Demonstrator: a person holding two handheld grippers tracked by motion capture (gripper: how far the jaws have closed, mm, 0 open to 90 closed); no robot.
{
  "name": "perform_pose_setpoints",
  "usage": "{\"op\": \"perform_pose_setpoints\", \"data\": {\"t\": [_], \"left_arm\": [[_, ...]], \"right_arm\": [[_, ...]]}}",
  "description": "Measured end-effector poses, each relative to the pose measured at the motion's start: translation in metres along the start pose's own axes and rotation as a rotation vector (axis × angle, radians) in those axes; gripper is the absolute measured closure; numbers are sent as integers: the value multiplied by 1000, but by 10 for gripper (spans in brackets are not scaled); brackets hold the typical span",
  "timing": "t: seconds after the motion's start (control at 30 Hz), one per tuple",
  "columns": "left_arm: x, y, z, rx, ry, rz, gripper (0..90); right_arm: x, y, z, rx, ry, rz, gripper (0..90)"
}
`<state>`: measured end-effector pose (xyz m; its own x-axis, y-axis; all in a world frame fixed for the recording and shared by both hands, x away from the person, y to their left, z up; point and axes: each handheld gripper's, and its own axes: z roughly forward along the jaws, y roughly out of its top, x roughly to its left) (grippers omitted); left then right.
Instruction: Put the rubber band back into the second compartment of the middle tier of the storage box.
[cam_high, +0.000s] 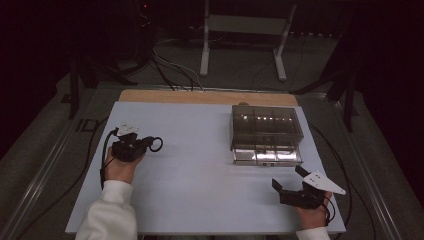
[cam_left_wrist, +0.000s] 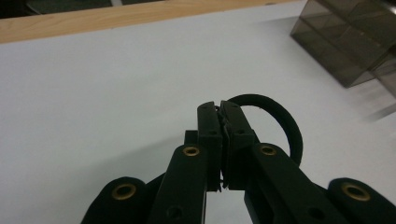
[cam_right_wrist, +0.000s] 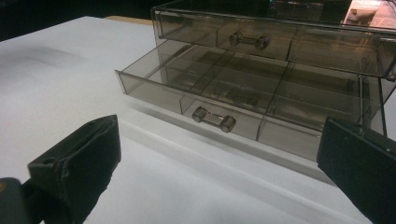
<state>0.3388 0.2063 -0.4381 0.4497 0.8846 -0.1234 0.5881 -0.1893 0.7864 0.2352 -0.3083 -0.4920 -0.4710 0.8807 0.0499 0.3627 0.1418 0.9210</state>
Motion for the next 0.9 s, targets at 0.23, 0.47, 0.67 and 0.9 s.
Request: {"op": "perform_pose_setpoints", "data": {"t": [0.23, 0.47, 0.67, 0.9], "left_arm": [[-8, 13, 1, -20, -29, 20, 890], [-18, 26, 6, -24, -53, 45, 890], [-25, 34, 10, -29, -71, 55, 890], [-30, 40, 14, -33, -92, 55, 890]], "right_arm": [[0, 0, 0, 1, 3, -3, 2], [0, 0, 0, -1, 1, -1, 2], [0, 0, 0, -1, 1, -1, 3], [0, 0, 0, -3, 1, -2, 2]]}}
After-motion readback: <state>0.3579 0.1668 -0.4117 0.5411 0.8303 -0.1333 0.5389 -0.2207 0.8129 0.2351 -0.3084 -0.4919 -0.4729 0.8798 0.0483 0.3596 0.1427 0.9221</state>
